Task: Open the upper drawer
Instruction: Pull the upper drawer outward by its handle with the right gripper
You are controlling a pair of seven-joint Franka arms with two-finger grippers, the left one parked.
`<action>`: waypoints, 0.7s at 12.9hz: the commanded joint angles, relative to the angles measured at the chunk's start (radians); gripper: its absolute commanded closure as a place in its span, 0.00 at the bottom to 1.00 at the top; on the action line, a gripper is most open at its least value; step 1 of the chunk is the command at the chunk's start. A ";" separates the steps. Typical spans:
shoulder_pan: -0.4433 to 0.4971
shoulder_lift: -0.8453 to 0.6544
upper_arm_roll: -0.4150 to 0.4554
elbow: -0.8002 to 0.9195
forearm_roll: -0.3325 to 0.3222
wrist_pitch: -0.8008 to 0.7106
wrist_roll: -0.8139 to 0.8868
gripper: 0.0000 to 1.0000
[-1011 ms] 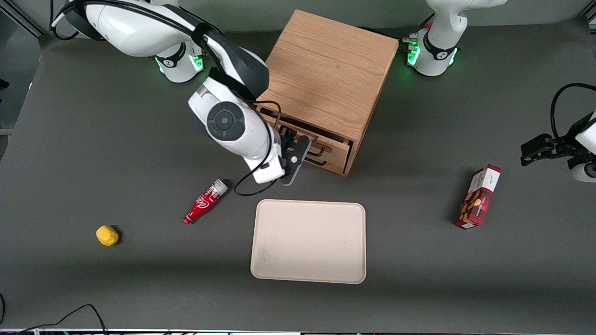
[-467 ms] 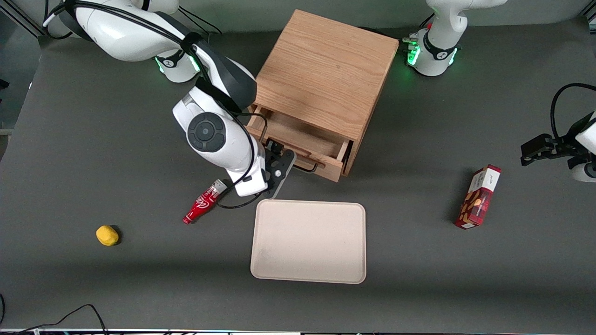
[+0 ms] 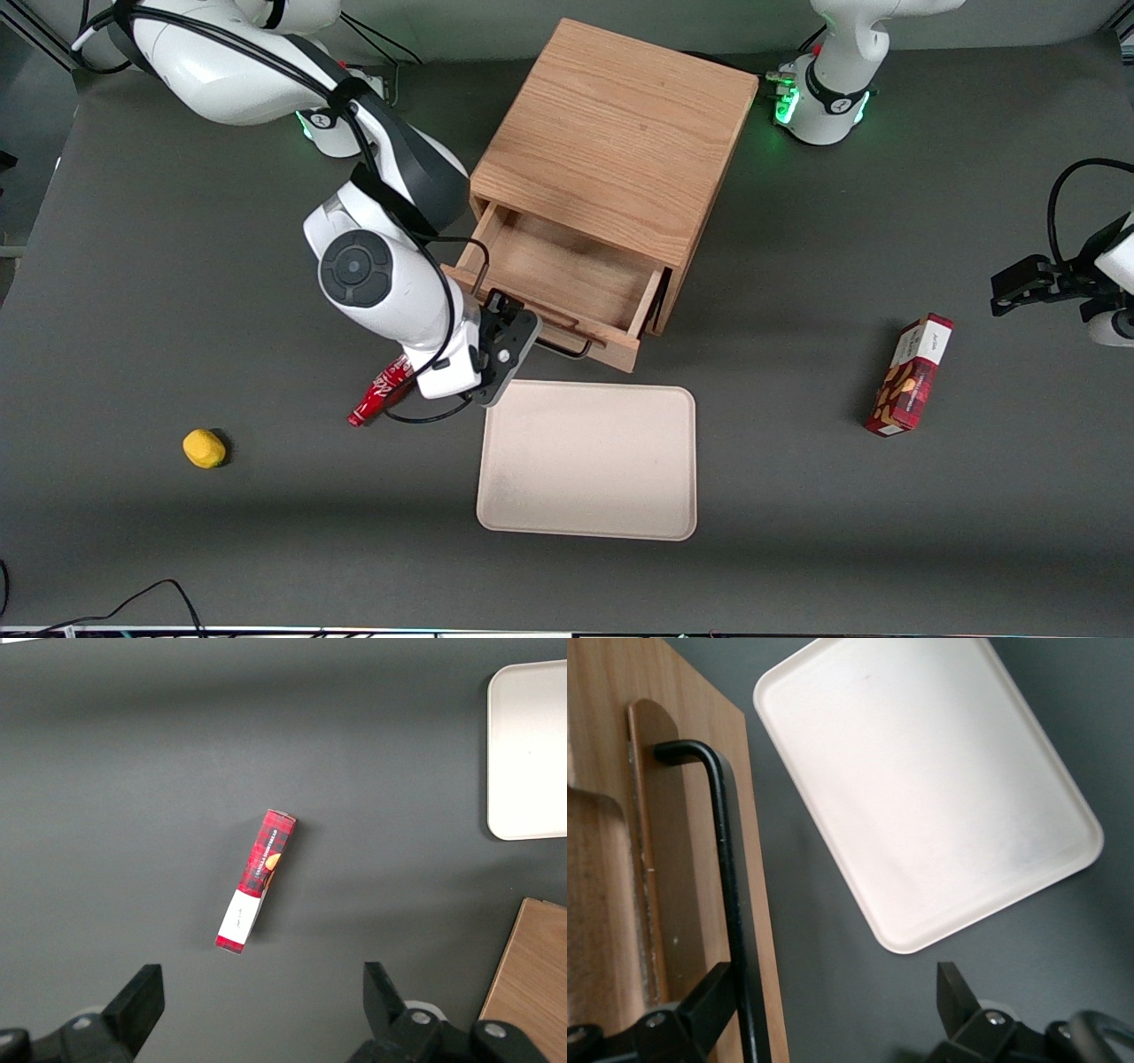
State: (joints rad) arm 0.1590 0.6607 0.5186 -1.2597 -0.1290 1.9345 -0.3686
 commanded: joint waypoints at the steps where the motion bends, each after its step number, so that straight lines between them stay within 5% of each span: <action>1: 0.007 0.030 -0.020 0.051 -0.015 0.030 -0.021 0.00; 9: 0.004 0.051 -0.057 0.088 -0.015 0.064 -0.069 0.00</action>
State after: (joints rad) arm 0.1580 0.6854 0.4671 -1.2174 -0.1290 1.9946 -0.4093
